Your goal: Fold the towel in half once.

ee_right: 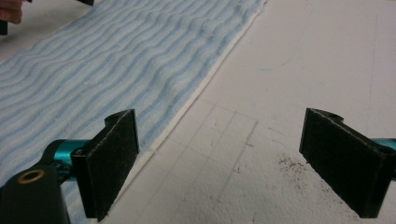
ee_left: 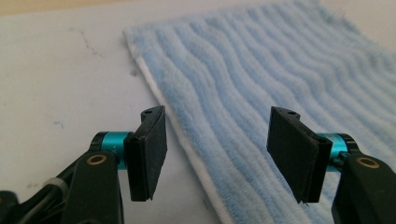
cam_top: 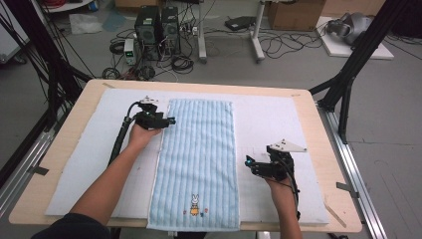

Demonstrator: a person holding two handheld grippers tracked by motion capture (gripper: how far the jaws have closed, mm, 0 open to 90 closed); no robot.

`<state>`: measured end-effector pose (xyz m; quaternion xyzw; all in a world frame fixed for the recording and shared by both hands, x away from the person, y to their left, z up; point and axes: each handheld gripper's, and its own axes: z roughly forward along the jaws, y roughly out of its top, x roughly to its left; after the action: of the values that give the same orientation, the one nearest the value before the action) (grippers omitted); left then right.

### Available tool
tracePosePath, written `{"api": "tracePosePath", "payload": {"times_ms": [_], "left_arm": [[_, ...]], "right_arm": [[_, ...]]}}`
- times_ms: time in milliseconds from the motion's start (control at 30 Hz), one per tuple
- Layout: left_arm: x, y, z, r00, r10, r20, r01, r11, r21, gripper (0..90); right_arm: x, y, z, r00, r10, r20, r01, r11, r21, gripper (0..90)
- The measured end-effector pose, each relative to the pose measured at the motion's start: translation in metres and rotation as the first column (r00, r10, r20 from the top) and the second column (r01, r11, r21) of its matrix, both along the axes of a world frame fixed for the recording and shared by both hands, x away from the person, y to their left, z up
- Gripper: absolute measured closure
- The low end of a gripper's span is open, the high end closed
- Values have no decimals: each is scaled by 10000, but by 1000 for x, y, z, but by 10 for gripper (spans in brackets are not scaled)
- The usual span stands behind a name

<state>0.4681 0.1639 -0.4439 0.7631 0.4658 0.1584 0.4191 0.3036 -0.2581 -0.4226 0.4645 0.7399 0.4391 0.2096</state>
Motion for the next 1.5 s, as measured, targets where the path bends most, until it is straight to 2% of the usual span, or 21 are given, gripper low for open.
{"api": "tracePosePath", "payload": {"times_ms": [67, 333, 433, 567, 600, 700, 800, 933, 1100, 1200, 1367, 1433, 1500], "left_arm": [[0, -3, -4, 9999, -3, -134, 8, 9993, 377, 403], [-3, -7, -3, 9997, -101, 222, 72, 9918, 1274, 486], [-5, -8, -3, 9995, -217, 226, 187, 9921, 1244, 590], [-8, -13, -2, 9980, -616, 171, 593, 9919, 1125, 814], [-8, -13, -2, 9982, -585, 146, 566, 9927, 1062, 844], [-6, -10, -2, 9988, -489, -67, 493, 9968, 630, 857], [-5, -6, -3, 9983, -529, -230, 534, 9984, 209, 858], [-4, -2, -4, 9981, -514, -345, 509, 9986, -172, 857], [-4, -1, -5, 9975, -583, -388, 574, 9981, -237, 857], [-4, -1, -5, 9972, -628, -407, 617, 9977, -278, 857], [-3, 2, -6, 9969, -634, -455, 612, 9969, -496, 856], [-3, 2, -6, 9966, -667, -475, 643, 9966, -519, 857], [-2, 2, -7, 9964, -703, -476, 677, 9963, -533, 856]], "right_arm": [[-1, -1, 1, 10000, -44, -21, 44, 9999, 94, 110], [0, 1, 0, 10000, -27, -43, 27, 10000, 85, 110], [0, 1, 0, 10000, -27, -49, 27, 10000, 80, 110], [2, 1, 0, 10000, -55, -74, 56, 10000, 76, 110], [3, 2, 0, 10000, -38, -46, 39, 10000, 90, 110], [10, 7, 2, 10000, 19, -48, -19, 9999, 121, 110], [23, 16, 3, 9999, -120, -98, 120, 9999, 42, 110], [57, 27, 0, 9970, -95, -769, 84, 9999, -144, 110], [92, 35, -4, 9890, -42, -1480, 2, 9996, -272, 110], [111, 40, -6, 9871, -5, -1601, -45, 9995, -308, 114], [139, 53, -12, 9789, 189, -2034, -308, 9980, -557, 229], [147, 60, -14, 9754, 325, -2180, -466, 9971, -599, 306], [152, 68, -16, 9754, 393, -2168, -598, 9943, -886, 396]]}}
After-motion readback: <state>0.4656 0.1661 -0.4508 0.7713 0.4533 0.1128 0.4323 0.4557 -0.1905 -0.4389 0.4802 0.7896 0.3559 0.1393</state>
